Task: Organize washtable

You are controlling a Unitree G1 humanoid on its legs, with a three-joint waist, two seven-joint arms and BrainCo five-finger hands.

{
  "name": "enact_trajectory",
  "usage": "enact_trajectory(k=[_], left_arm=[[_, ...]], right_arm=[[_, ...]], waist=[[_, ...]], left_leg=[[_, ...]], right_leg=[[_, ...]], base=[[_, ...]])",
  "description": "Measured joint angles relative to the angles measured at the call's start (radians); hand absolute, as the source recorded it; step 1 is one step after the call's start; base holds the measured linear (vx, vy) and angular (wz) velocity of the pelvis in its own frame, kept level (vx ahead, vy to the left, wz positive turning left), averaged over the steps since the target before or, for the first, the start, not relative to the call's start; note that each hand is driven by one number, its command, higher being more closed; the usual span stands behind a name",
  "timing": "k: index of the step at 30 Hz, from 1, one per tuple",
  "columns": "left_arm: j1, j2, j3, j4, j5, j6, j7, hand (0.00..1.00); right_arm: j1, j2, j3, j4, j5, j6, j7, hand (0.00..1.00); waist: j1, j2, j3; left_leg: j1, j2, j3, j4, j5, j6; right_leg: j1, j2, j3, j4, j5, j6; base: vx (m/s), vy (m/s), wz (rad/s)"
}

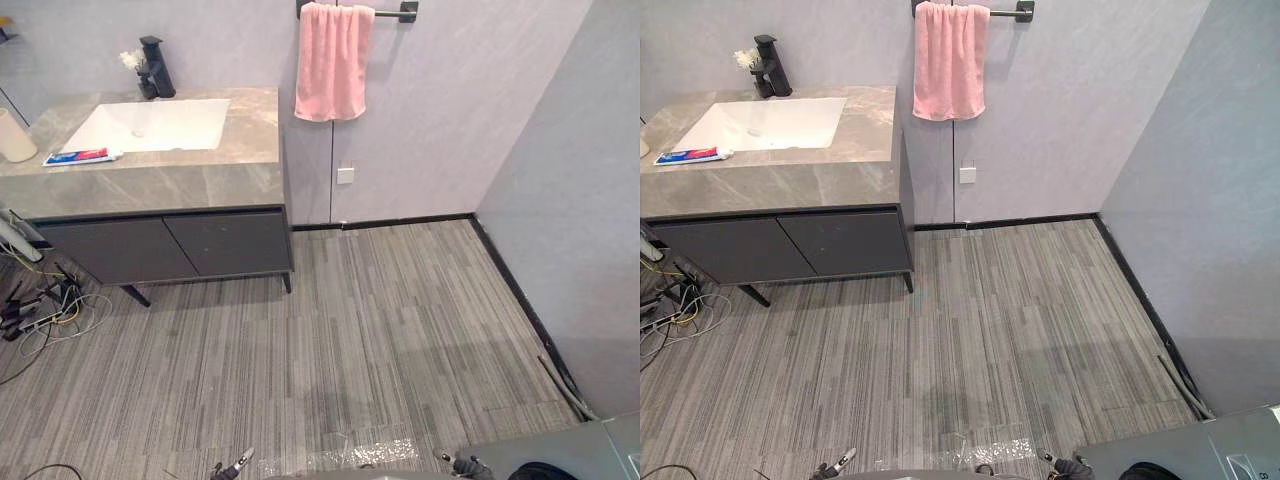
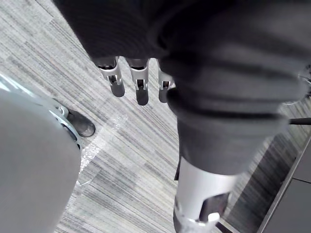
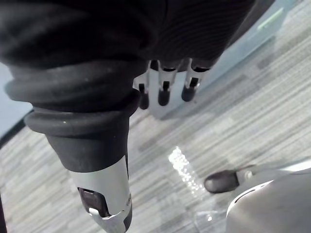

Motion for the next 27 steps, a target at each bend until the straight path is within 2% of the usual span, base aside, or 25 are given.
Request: enact_trajectory(k=[27], left_arm=[[-0.012,0.002,-0.001,0.007,0.051,-0.003,0.005,0.00]], right_arm=[[-0.003,-0.011,0.028,0.002,-0.027,-0.018,0.020,0.00]], waist=[[0.000,0.006,0.015]], left_leg=[[0.003,0.000,0.001,0.001,0.000,0.000]], right_leg=[[0.000,0.000,-0.001,0.000,-0.001,0.000]], base=[[-0.02,-0.020,0.00]])
